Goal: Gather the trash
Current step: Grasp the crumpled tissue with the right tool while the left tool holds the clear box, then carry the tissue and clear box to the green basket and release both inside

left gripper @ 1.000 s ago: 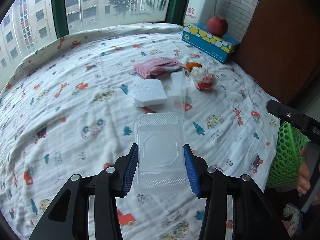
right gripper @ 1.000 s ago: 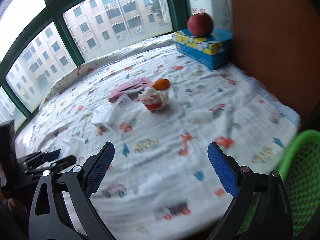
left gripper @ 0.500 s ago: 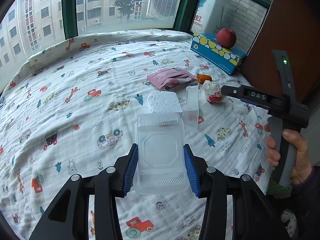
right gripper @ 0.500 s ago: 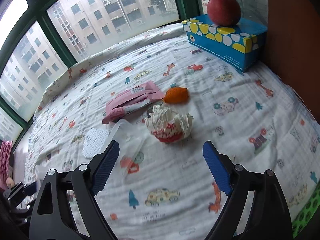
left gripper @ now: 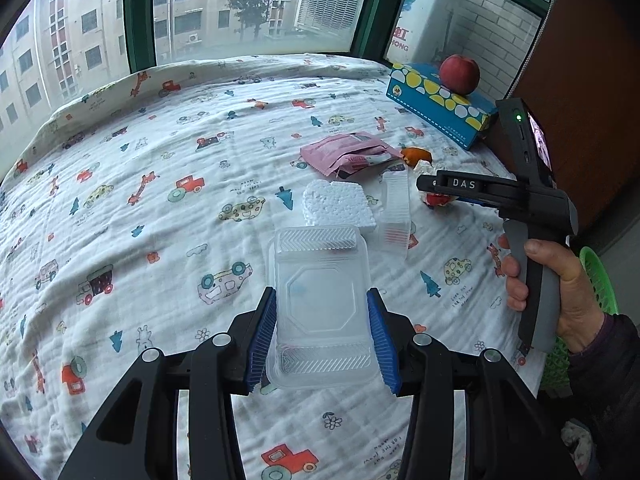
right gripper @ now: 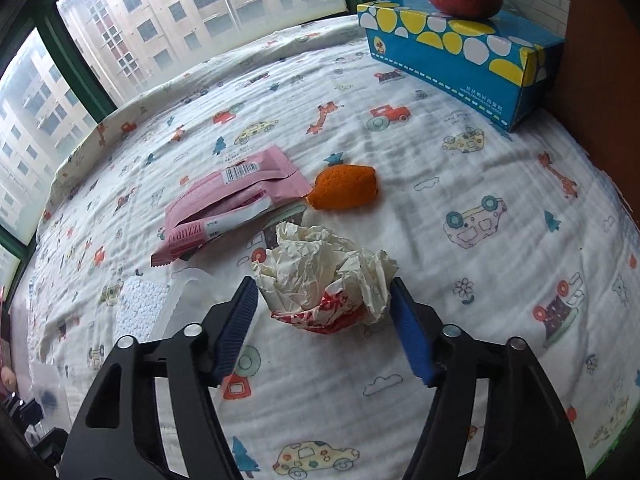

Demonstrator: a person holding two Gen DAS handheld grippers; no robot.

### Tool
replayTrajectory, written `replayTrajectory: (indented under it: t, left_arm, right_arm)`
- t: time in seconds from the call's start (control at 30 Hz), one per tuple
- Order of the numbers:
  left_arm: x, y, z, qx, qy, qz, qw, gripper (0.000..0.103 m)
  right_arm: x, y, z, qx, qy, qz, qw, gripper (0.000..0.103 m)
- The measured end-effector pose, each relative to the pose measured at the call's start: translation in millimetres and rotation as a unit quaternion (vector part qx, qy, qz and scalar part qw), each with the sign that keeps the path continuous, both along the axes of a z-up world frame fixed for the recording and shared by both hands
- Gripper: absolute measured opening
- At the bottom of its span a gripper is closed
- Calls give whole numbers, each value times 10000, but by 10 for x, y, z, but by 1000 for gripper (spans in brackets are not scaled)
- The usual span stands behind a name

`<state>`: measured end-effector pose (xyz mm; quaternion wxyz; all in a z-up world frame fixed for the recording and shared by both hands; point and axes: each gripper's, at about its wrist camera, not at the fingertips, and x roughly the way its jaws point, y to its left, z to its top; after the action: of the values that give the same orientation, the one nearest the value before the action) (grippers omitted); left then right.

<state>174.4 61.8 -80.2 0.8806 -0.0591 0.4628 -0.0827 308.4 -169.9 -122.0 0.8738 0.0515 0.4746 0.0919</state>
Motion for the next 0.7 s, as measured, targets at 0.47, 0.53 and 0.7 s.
replayTrajectory:
  t: [0.47, 0.53, 0.7]
  left_arm:
    - [-57, -227, 172, -17, -187, -237, 9995, 44]
    - [-80, -347, 222, -47, -229, -353, 9991, 44]
    - [-150, -688, 354, -105, -355, -682, 9970, 44]
  right_arm:
    - [-774, -376, 410, -98, -439, -60, 9990, 58]
    - [-966, -497, 474, -64, -482, -142, 9987, 58]
    - [-1440, -856, 633, -66, -596, -435, 9973, 58]
